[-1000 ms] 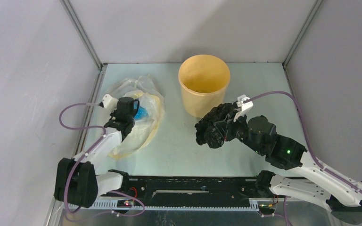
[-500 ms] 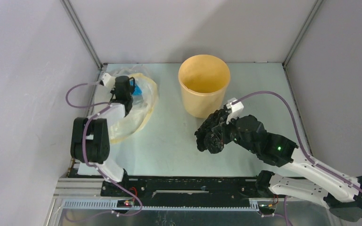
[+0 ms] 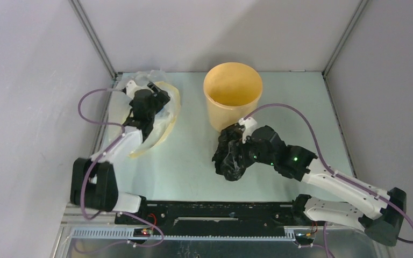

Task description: Put the trash bags into the trash bin

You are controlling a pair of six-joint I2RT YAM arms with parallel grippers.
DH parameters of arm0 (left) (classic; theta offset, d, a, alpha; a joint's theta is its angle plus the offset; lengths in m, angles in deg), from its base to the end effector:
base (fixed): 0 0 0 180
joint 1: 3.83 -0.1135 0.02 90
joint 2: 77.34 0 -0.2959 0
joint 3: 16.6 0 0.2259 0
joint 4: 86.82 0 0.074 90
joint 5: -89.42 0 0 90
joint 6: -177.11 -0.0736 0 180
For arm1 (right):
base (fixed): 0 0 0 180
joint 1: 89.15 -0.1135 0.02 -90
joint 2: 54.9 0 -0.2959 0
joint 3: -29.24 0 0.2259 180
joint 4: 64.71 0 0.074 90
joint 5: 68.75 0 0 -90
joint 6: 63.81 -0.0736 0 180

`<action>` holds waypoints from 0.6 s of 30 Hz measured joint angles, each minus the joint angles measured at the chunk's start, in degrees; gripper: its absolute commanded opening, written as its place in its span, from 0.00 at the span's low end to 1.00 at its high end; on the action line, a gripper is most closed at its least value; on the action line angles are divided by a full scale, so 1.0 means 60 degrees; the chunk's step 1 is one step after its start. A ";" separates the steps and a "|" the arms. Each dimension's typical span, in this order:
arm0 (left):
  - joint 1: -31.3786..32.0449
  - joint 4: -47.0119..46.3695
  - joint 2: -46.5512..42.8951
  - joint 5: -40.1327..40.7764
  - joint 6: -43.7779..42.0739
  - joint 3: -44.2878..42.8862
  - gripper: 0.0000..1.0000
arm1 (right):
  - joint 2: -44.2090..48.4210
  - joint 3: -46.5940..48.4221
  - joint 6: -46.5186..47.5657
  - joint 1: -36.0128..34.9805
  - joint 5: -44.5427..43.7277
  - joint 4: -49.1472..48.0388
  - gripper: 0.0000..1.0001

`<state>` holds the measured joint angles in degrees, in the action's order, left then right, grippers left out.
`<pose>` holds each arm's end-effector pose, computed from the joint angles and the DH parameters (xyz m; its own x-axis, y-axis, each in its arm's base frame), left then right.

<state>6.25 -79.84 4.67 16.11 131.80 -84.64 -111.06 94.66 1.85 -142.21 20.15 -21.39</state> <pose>0.3316 -0.0375 0.3003 -0.1825 -0.6518 -0.7361 -0.3161 0.7478 -0.5838 0.1216 0.1594 0.3130 -0.6321 -0.1550 -0.7592 -0.5807 0.7435 0.3317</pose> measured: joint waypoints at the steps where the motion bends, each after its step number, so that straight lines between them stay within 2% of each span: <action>1: 0.0178 0.0168 -0.0437 0.0022 -0.0098 0.0215 0.99 | -0.0171 -0.0007 0.0076 -0.0062 0.0390 -0.0142 0.77; 3: 0.0488 0.0579 -0.1260 0.0138 -0.0273 0.0641 1.00 | -0.0382 -0.0047 0.0168 -0.0229 0.0984 -0.0375 0.82; 7: 0.0878 0.1585 -0.2699 0.0222 -0.0499 0.1275 1.00 | -0.0364 -0.0091 0.0324 -0.0463 0.1191 -0.0452 0.83; 12: 0.1177 0.2874 -0.4328 0.0113 -0.0739 0.1570 1.00 | -0.0251 -0.0127 0.0313 -0.0226 0.0718 -0.0299 0.77; 15: 0.1497 0.3304 -0.5304 -0.0648 -0.0984 0.1690 0.93 | -0.0146 -0.0342 0.0233 0.0055 0.0375 -0.0299 0.71; 18: 0.1778 0.3421 -0.6000 -0.1657 -0.1133 0.2029 0.92 | -0.0153 -0.0707 0.0109 0.0270 0.0102 -0.0310 0.74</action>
<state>16.92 -59.32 -31.32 6.17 125.00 -72.47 -111.98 90.42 2.51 -140.59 20.76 -23.25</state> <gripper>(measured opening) 0.935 0.715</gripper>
